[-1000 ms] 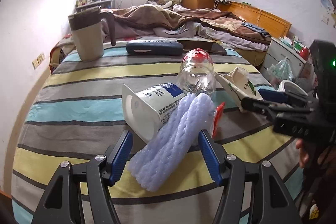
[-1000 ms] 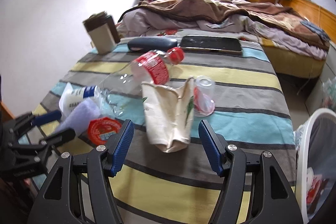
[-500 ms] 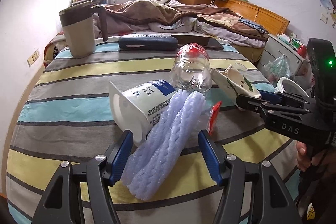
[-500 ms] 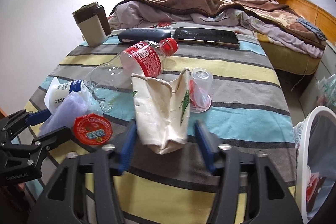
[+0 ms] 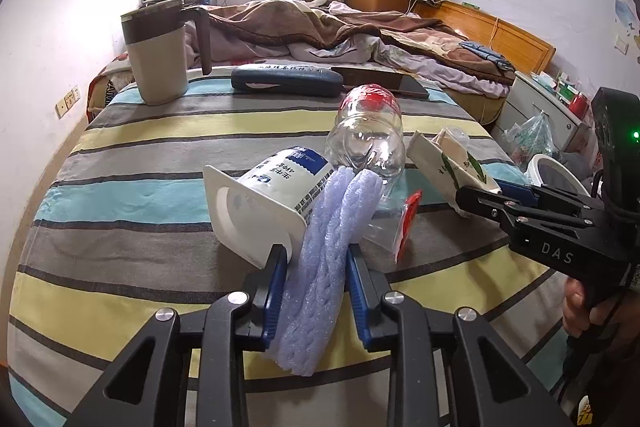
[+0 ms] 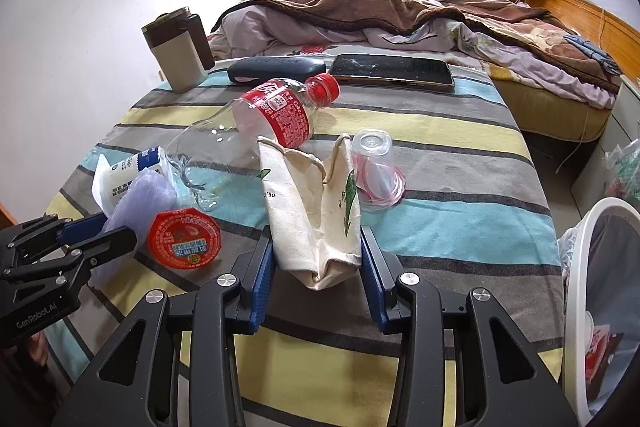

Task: Collect trash
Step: 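Lift the foam net and paper bag off the bed with both grippers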

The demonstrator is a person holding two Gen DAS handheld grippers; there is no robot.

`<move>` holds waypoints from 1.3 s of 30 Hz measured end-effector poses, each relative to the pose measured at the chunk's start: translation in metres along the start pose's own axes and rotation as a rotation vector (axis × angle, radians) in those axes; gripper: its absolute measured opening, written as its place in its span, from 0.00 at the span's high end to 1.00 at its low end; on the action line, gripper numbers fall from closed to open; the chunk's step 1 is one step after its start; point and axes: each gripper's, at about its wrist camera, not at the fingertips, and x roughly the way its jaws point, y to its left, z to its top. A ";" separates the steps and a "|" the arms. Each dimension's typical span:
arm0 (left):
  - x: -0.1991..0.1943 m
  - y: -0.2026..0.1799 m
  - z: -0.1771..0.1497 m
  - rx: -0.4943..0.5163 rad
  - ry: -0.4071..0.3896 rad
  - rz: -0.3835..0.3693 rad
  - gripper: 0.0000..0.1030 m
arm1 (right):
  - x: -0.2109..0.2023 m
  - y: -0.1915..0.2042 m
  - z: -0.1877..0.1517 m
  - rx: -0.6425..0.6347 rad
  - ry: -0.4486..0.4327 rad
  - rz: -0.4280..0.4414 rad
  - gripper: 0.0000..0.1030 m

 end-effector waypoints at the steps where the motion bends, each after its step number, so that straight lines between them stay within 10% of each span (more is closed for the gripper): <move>1: -0.001 0.000 0.000 0.000 -0.001 0.001 0.71 | 0.000 0.000 0.000 0.002 -0.002 0.000 0.59; 23: -0.010 -0.001 -0.035 -0.047 0.034 0.031 0.55 | -0.012 -0.005 -0.008 0.019 -0.021 0.012 0.60; 39: -0.023 -0.020 -0.034 -0.042 0.017 0.012 0.75 | -0.026 -0.009 -0.014 0.020 -0.046 0.011 0.60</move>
